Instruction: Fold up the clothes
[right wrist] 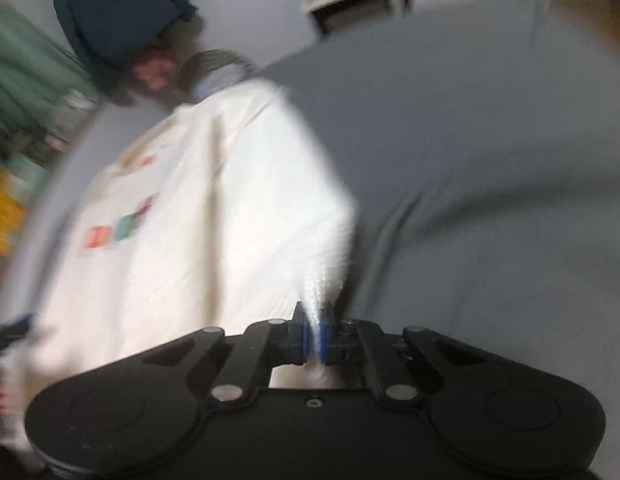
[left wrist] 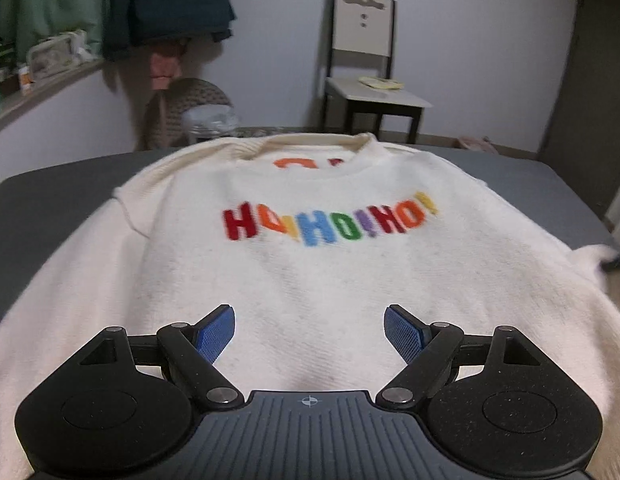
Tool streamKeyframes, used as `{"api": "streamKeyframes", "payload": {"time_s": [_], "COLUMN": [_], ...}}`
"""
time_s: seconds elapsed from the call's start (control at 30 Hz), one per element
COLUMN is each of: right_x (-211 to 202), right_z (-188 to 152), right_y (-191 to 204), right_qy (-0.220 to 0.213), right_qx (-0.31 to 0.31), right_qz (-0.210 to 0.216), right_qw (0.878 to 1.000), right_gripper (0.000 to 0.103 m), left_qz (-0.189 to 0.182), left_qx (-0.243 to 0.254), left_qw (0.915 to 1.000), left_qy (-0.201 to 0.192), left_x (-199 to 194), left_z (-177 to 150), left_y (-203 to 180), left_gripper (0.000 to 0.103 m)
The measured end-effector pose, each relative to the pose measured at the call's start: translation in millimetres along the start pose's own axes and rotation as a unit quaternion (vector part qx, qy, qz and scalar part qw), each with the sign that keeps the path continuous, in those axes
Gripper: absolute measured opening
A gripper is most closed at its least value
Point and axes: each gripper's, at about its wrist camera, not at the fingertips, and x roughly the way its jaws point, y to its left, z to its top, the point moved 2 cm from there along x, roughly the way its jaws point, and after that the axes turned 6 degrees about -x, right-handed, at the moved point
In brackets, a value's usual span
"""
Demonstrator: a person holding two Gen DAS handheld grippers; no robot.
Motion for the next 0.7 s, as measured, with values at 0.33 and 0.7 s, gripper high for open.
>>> {"api": "streamKeyframes", "payload": {"time_s": [0.33, 0.7], "right_x": [-23.5, 66.3], "right_z": [178.5, 139.1], "right_y": [-7.7, -122.8], "right_qy": [-0.070, -0.089], "right_qx": [-0.261, -0.041], "right_qz": [-0.433, -0.356], "right_qw": [0.860, 0.929], "right_gripper": [0.005, 0.067], "left_qz": [-0.025, -0.062], "left_qx": [0.027, 0.018], "left_qw": [0.9991, 0.9966], "left_qy": [0.021, 0.050], "left_x": [39.5, 58.9], "left_z": [-5.1, -12.8], "left_y": [-6.2, 1.4], "left_gripper": [0.083, 0.083]}}
